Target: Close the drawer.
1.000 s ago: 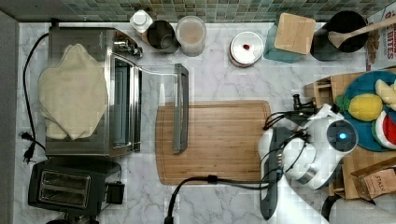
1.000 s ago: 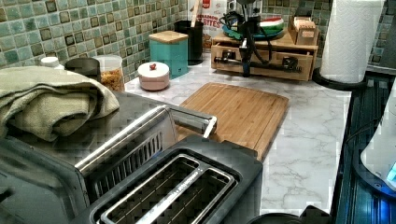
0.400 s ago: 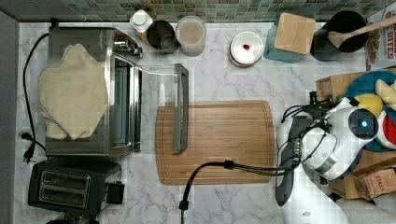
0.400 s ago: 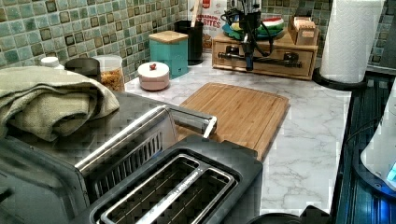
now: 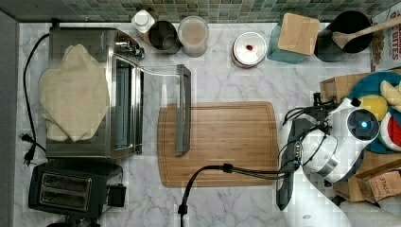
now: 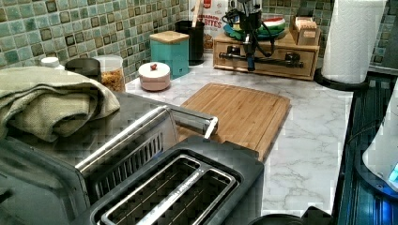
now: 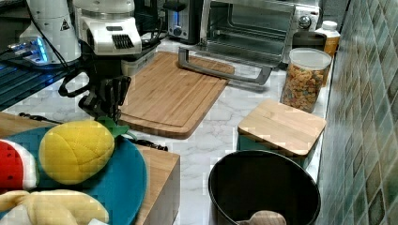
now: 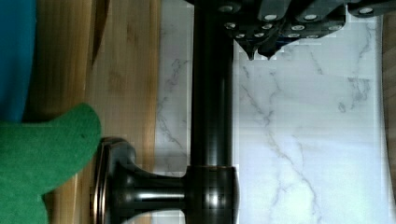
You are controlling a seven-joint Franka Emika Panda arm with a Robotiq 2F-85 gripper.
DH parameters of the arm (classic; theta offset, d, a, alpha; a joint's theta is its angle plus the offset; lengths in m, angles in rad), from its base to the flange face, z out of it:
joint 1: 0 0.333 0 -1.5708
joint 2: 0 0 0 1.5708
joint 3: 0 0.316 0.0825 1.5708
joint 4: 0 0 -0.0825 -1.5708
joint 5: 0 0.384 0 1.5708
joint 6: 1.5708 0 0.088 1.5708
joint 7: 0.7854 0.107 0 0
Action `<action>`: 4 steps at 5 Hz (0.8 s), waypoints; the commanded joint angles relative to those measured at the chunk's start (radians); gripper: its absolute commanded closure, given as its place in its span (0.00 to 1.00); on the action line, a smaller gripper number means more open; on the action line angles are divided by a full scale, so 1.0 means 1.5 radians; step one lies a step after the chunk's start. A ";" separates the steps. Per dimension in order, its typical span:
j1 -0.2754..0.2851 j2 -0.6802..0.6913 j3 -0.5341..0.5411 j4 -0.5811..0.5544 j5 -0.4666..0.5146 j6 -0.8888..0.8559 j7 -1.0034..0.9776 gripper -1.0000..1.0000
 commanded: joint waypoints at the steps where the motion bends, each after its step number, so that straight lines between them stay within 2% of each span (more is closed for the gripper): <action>1: -0.062 -0.043 -0.080 0.076 -0.019 0.042 0.010 1.00; 2: -0.070 -0.044 -0.072 0.077 -0.023 0.042 0.014 1.00; 4: -0.062 -0.043 -0.081 0.076 -0.019 0.042 0.010 1.00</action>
